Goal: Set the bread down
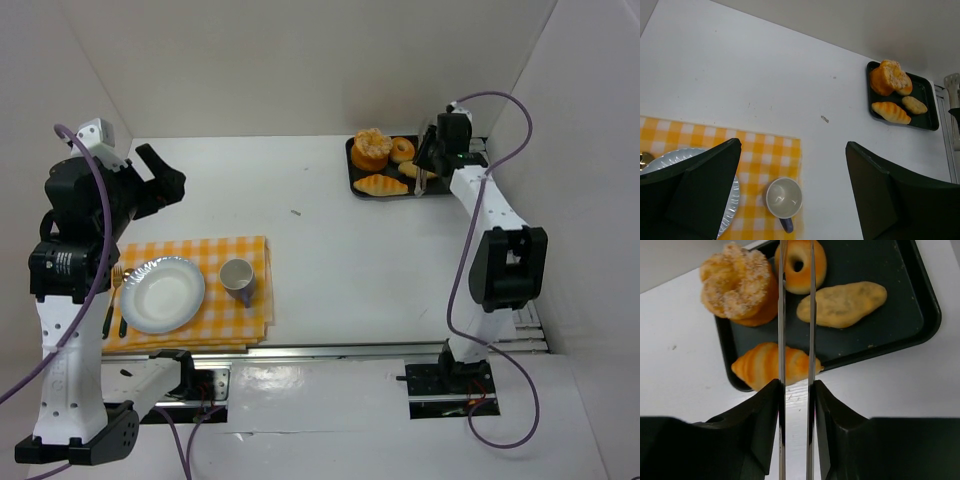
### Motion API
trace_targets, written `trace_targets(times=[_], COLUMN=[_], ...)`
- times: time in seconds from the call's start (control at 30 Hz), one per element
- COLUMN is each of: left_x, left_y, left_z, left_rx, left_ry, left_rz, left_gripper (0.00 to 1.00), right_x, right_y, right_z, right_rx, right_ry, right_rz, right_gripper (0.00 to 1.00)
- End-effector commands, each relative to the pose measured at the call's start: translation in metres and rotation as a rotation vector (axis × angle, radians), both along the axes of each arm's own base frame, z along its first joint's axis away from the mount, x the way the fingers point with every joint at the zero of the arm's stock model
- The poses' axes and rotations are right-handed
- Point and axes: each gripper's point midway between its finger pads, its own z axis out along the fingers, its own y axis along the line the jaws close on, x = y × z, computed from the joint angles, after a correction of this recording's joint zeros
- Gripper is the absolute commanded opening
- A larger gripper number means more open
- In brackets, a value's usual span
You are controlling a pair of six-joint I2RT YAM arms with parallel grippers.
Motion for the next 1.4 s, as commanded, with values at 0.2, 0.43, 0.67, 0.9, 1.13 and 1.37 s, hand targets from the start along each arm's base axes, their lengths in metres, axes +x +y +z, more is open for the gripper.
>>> trace_targets(times=[0.2,0.43,0.67,0.9,1.13,1.37], left_x=[0.005,0.008,0.011,0.014,0.014,0.014], left_y=[0.005,0.005,0.008,0.008,0.008,0.008], left_z=[0.019,0.016,0.014,0.011,0.011,0.008], left_rx=[0.048,0.048,0.053,0.053,0.053,0.053], left_ry=[-0.054,-0.045,-0.035,-0.026,-0.026,-0.017], left_rz=[0.002,0.002,0.020,0.019,0.019,0.019], left_gripper=[0.99,0.99,0.99,0.99,0.99,0.99], right_x=[0.042,0.065,0.078,0.074,0.073,0.084], right_y=[-0.019,-0.033,-0.032,-0.030,-0.025,-0.033], right_z=[-0.012,-0.029,-0.048,-0.062,-0.076,-0.086], right_rx=[0.168,0.201,0.209,0.216,0.237,0.277], right_ry=[0.035,0.049,0.077,0.108,0.132,0.146], right_rz=[0.028,0.009,0.014,0.019,0.043,0.062], right_gripper=[0.54,0.56,0.56,0.56,0.56,0.56])
